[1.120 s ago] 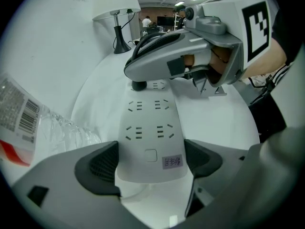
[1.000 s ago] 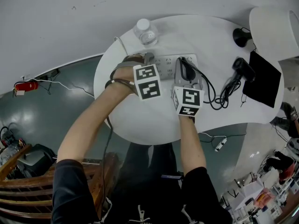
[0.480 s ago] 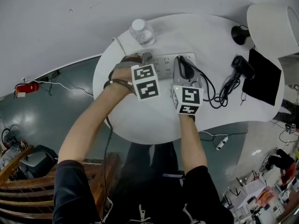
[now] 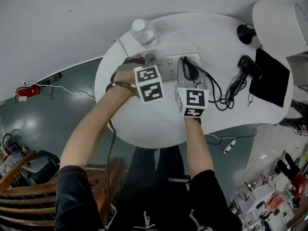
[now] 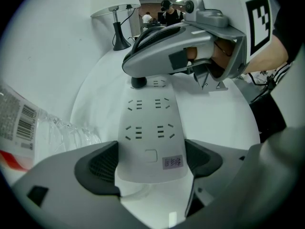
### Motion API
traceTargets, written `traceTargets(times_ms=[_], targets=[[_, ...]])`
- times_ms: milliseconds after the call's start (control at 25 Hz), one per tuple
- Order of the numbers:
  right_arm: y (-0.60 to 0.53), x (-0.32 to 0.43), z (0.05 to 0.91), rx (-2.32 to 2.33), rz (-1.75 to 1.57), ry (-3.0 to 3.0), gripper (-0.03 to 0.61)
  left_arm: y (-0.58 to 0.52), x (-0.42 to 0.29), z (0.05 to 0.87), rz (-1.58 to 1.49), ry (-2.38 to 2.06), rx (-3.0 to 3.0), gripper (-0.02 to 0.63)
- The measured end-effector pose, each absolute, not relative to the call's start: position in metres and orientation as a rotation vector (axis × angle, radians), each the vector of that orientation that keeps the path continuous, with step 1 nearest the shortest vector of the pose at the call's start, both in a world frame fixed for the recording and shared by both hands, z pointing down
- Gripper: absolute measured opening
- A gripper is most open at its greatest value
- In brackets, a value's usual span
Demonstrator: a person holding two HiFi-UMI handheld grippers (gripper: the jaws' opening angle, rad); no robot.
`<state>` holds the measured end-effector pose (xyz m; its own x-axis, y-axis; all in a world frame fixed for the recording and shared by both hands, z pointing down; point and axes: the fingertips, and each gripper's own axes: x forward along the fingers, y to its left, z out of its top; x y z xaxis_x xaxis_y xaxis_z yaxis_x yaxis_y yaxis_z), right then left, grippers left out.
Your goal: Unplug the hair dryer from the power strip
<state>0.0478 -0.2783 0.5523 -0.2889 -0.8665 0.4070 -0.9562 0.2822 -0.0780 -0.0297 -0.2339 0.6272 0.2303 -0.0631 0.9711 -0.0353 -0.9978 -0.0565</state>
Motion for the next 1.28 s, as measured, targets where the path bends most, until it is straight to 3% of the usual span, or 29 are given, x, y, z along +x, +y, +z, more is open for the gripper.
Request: traceTargets(times_ms=[1280], targets=[[-0.2773,0.0516,0.5474,1.678,0.404,-2.268,0.041,-0.2344,-0.0262,0.6291,-1.941,0.098,-2.419,0.414]])
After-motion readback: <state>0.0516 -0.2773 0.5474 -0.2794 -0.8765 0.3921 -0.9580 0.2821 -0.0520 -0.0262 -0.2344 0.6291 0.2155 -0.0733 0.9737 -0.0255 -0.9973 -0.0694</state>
